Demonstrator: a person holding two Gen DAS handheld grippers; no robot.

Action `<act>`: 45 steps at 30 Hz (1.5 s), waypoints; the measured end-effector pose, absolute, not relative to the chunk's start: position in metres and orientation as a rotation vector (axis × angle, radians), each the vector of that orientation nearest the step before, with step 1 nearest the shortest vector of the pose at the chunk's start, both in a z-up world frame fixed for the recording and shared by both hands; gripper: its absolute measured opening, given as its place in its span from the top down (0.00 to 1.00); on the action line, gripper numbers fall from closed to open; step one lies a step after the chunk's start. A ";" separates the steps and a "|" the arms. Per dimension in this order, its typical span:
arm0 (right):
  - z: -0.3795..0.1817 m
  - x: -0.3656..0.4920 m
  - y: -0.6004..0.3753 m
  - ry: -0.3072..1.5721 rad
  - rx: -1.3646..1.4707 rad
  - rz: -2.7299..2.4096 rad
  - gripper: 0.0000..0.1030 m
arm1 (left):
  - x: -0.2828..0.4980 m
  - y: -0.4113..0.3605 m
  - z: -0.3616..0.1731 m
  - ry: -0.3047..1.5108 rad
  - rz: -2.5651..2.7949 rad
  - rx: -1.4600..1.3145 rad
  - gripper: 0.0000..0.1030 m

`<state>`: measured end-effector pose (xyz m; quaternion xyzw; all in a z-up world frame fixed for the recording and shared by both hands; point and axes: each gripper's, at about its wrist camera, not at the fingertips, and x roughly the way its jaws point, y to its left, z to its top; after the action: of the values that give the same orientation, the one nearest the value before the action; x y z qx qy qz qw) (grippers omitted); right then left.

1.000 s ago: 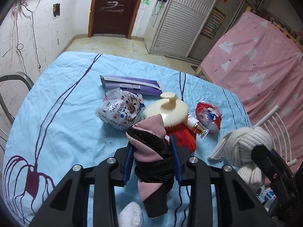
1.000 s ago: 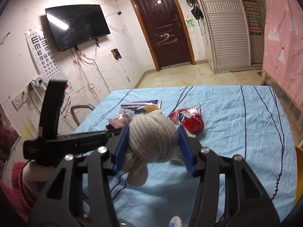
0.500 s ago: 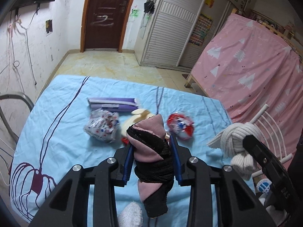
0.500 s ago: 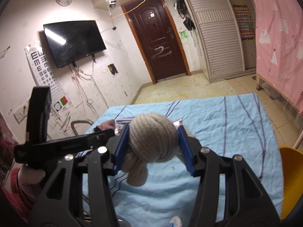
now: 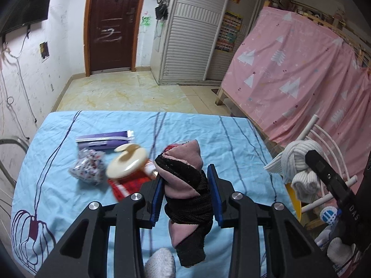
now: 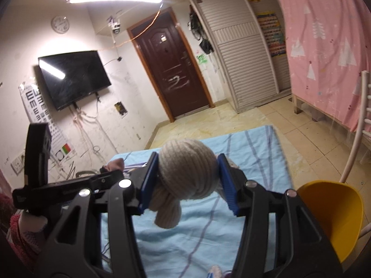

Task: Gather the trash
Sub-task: 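Carry the yarn ball and sock over to the yellow bucket, then open both tools to drop the yarn ball and sock into the bucket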

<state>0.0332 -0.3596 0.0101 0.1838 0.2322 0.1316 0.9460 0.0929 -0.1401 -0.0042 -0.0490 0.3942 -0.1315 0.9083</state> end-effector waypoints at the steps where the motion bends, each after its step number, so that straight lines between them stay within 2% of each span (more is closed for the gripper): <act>1: 0.010 0.032 -0.365 0.469 0.378 0.258 0.52 | 0.093 -0.147 -0.003 0.811 -0.278 -0.091 0.74; 26: -0.036 0.011 -0.520 0.461 0.517 -0.009 0.51 | 0.093 -0.306 0.006 0.809 -0.499 0.059 0.74; 40: -0.061 0.013 -0.554 0.501 0.591 -0.039 0.51 | 0.088 -0.383 -0.004 0.805 -0.670 0.065 0.74; 45: -0.063 0.012 -0.554 0.501 0.599 -0.056 0.41 | 0.088 -0.411 -0.008 0.801 -0.680 0.086 0.74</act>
<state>0.0124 -0.5539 -0.0630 0.2918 0.2444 -0.0274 0.9243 0.0880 -0.4113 -0.0084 0.0409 0.3824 -0.3243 0.8642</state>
